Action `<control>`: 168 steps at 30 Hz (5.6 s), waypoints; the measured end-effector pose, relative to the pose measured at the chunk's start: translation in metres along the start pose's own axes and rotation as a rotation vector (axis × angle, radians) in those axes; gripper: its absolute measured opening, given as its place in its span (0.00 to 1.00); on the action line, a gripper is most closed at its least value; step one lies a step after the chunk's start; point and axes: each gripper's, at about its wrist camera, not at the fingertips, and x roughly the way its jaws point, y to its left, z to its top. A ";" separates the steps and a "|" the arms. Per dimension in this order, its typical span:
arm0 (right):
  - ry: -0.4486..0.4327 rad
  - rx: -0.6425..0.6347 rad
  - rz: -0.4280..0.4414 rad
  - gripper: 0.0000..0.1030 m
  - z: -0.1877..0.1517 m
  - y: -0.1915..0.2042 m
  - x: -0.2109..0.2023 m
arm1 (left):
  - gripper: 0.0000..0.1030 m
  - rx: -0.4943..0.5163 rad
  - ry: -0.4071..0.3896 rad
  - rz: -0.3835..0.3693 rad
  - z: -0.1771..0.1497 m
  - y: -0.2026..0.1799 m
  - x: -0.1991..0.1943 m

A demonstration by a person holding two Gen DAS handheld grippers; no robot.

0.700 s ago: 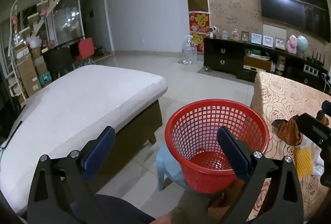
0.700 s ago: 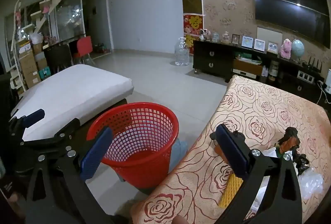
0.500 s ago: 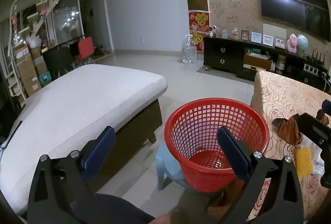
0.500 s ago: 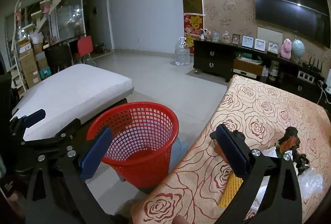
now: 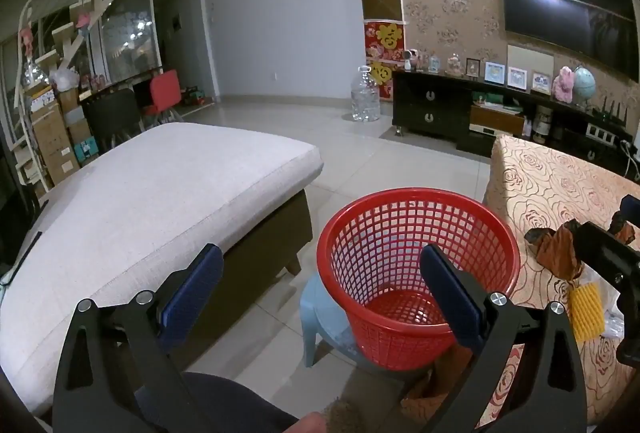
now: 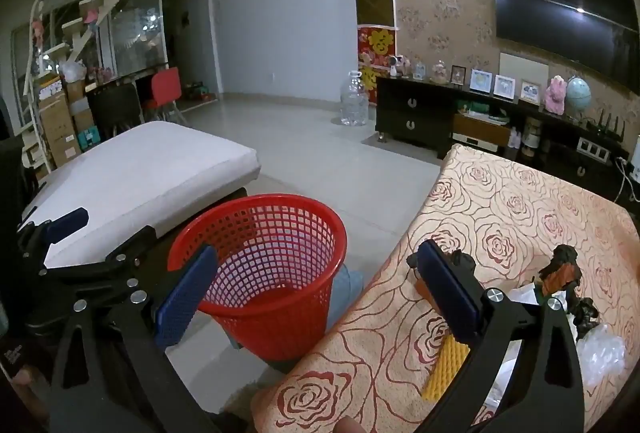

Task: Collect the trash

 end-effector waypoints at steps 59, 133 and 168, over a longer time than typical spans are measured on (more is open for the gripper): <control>0.019 -0.015 0.004 0.93 -0.008 0.007 0.006 | 0.92 0.005 0.001 0.002 0.000 0.000 -0.001; 0.162 0.483 -0.491 0.94 -0.049 -0.295 -0.087 | 0.92 0.362 0.401 -0.518 -0.014 -0.313 0.153; 0.161 0.528 -0.423 0.45 -0.088 -0.300 -0.100 | 0.56 0.196 0.202 -0.667 0.048 -0.250 0.083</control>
